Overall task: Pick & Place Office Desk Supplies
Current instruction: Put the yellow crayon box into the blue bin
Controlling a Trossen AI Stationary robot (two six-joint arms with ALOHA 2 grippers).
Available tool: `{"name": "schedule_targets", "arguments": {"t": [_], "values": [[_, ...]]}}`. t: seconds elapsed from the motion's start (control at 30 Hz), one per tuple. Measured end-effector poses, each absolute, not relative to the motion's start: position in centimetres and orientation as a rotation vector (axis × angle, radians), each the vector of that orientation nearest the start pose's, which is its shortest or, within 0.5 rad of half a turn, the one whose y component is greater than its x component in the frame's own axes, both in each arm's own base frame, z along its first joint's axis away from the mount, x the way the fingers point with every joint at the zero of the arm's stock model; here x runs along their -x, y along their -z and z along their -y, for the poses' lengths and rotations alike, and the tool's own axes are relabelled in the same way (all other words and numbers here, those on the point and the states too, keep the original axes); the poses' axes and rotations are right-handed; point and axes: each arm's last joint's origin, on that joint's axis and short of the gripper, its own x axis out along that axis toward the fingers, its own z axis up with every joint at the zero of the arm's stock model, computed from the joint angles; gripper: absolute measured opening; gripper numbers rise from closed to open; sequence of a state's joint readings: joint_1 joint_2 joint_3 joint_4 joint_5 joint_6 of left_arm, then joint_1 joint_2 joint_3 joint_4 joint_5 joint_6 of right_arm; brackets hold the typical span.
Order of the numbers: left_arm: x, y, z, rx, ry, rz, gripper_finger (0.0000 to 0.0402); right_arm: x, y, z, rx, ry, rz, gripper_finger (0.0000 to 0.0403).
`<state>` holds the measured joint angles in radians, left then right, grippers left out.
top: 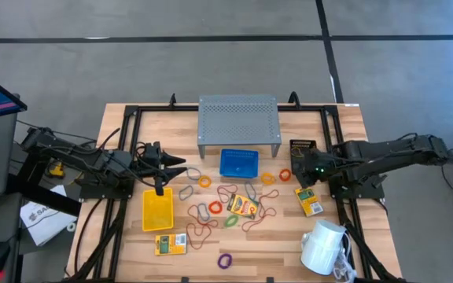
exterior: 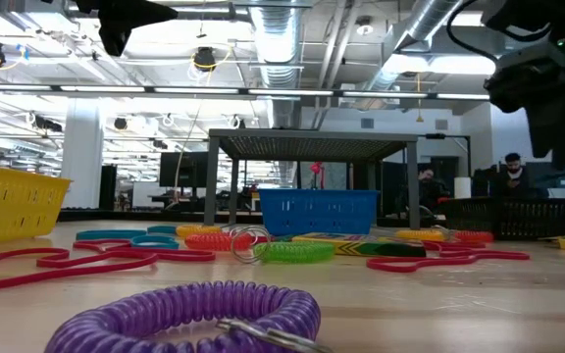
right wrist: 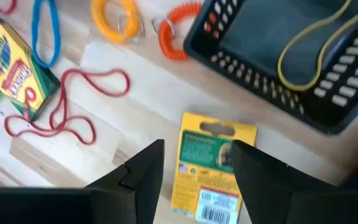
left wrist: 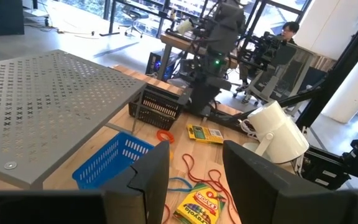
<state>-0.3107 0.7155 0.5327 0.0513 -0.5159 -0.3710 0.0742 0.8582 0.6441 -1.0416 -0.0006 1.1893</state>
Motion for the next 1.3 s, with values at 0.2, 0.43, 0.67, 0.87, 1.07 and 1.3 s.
{"name": "schedule_targets", "arguments": {"t": [0.2,0.43,0.67,0.87,1.07,1.3], "values": [[-16.1,-27.9,3.7,0.316,-0.224,-0.081,0.0145,-12.5,-21.5,-2.3,-0.981,0.721,-1.193,0.0175],[-16.1,-27.9,3.7,0.316,-0.225,-0.083,0.0145,-13.1,-20.5,-3.7,-0.898,0.755,-1.256,0.0149],[-16.1,-27.9,3.7,0.315,-0.225,-0.084,0.0145,-14.2,-18.9,-4.4,-0.796,0.826,-1.328,0.0138],[-16.1,-27.9,3.7,0.315,-0.224,-0.083,0.0145,-16.0,-17.6,-4.8,-0.747,0.847,-1.289,0.0159],[-16.1,-27.9,3.7,0.316,-0.224,-0.081,0.0145,-16.6,-16.3,-4.9,-0.706,0.905,-1.341,0.0188],[-16.1,-27.9,3.7,0.316,-0.224,-0.081,0.0145,-16.9,-15.5,-5.0,-0.656,0.949,-1.358,0.0190]]}}
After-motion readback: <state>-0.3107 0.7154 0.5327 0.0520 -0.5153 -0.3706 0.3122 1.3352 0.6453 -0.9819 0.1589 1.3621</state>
